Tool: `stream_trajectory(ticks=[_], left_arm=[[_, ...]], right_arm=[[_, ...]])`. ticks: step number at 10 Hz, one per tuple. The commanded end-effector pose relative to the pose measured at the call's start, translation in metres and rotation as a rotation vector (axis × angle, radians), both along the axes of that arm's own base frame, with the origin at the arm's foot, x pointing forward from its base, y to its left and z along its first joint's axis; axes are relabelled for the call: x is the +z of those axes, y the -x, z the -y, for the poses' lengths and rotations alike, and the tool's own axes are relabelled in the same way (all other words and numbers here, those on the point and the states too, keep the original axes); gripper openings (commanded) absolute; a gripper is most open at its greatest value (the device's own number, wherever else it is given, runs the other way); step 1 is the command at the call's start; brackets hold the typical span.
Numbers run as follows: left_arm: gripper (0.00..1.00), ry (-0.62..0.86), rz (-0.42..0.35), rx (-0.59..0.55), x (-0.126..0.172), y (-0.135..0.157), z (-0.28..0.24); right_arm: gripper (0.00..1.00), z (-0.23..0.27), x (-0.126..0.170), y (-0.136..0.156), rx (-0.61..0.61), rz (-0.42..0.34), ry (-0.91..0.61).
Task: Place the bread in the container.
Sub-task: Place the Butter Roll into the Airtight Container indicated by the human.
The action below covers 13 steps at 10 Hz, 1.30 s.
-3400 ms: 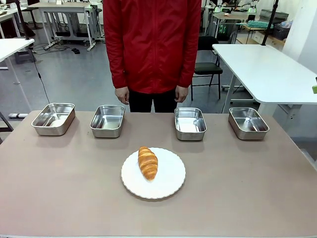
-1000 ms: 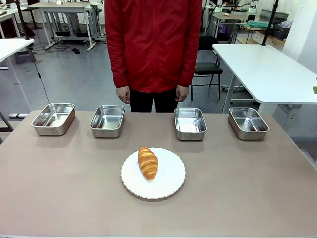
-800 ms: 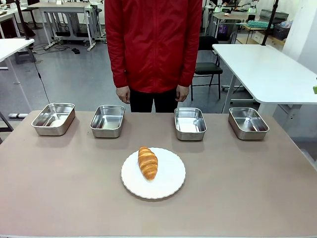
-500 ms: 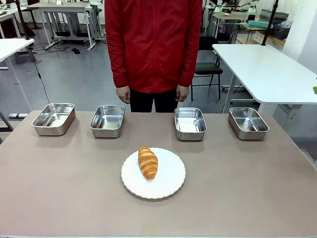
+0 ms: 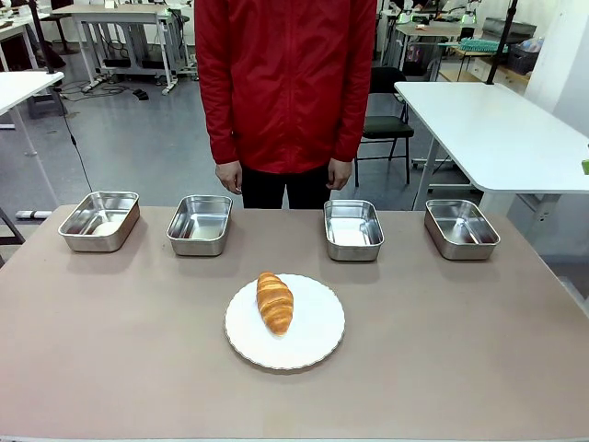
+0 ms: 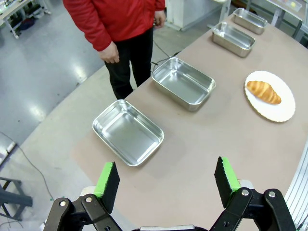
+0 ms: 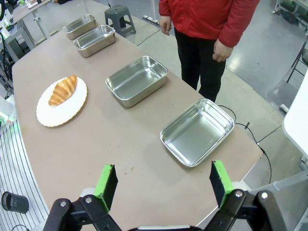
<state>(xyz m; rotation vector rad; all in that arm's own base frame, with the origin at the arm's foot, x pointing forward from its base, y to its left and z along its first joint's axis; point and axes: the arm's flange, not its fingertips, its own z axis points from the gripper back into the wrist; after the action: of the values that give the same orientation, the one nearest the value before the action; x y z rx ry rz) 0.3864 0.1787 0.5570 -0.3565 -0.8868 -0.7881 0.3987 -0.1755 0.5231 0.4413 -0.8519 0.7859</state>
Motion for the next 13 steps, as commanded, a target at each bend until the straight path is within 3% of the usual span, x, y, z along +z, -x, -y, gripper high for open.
stream_trajectory(ticks=[1,13], left_arm=[[1.0,0.003,0.002,0.001,0.0003,0.001,-0.0011],[1.0,0.003,0.002,0.001,0.0003,0.001,-0.0011]], right_arm=[[1.0,-0.001,-0.0012,-0.0005,0.003,0.012,-0.01],[1.0,-0.001,-0.0012,-0.0005,0.003,0.012,-0.01]])
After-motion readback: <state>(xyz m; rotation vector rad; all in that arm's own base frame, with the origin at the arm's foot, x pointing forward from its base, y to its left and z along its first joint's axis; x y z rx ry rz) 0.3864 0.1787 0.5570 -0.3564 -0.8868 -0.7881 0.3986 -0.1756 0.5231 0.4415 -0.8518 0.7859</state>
